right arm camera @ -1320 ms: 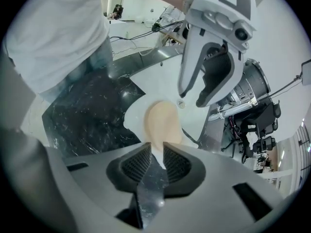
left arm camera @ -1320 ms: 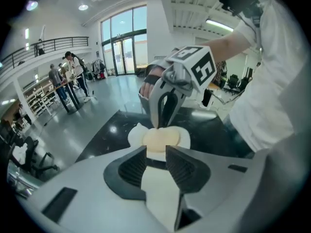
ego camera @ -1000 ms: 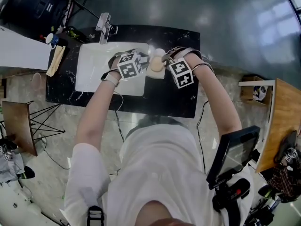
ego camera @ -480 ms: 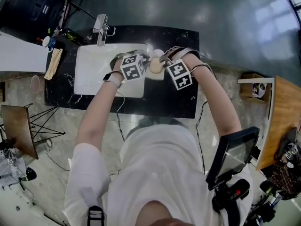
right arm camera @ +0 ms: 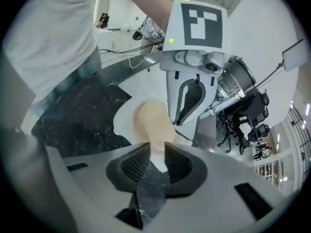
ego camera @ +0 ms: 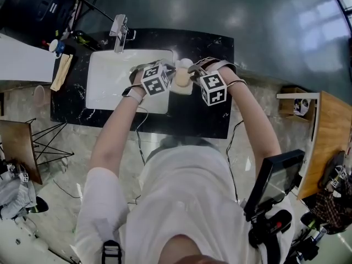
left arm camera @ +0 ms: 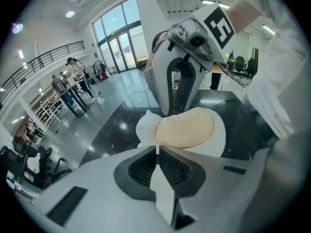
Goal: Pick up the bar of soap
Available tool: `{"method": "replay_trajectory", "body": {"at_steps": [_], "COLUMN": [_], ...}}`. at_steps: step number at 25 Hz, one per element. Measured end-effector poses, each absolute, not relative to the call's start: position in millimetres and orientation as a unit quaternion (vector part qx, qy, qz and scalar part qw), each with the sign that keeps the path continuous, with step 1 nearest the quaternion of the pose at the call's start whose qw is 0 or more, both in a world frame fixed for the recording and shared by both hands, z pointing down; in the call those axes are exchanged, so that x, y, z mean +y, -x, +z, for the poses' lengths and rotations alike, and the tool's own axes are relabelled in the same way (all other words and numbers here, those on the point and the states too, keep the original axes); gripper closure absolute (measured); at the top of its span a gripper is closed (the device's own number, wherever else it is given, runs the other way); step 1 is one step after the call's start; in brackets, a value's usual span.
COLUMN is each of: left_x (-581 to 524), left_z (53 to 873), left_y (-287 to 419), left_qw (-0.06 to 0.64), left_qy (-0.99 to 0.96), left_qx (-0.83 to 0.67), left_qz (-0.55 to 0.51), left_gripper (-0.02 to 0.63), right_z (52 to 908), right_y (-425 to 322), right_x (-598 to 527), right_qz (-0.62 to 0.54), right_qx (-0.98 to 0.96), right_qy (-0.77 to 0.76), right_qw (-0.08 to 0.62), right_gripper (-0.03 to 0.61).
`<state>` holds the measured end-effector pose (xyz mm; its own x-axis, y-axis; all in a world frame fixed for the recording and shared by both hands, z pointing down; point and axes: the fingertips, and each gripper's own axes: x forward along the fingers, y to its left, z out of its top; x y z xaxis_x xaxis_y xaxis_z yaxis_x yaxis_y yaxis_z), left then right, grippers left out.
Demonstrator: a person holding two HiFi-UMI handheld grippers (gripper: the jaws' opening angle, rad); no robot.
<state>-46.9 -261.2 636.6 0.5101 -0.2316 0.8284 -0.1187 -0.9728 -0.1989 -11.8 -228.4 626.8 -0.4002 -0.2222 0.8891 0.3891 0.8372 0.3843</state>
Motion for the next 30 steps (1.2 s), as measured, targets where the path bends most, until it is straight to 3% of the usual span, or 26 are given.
{"method": "replay_trajectory", "body": {"at_steps": [18, 30], "left_x": [-247, -244], "left_z": [634, 630], "left_y": [44, 36], "left_qw": [0.079, 0.036], "left_qy": [0.858, 0.88], "left_qx": [0.086, 0.119], "left_qz": [-0.501, -0.458], "left_gripper": [0.588, 0.6], "right_z": [582, 585], "right_y": [42, 34], "right_x": [-258, -263], "right_qz": [-0.222, -0.185], "right_qx": [-0.867, -0.863], "right_qy": [-0.124, -0.19], "right_qw": [0.429, 0.431], "right_gripper": [0.495, 0.495]}}
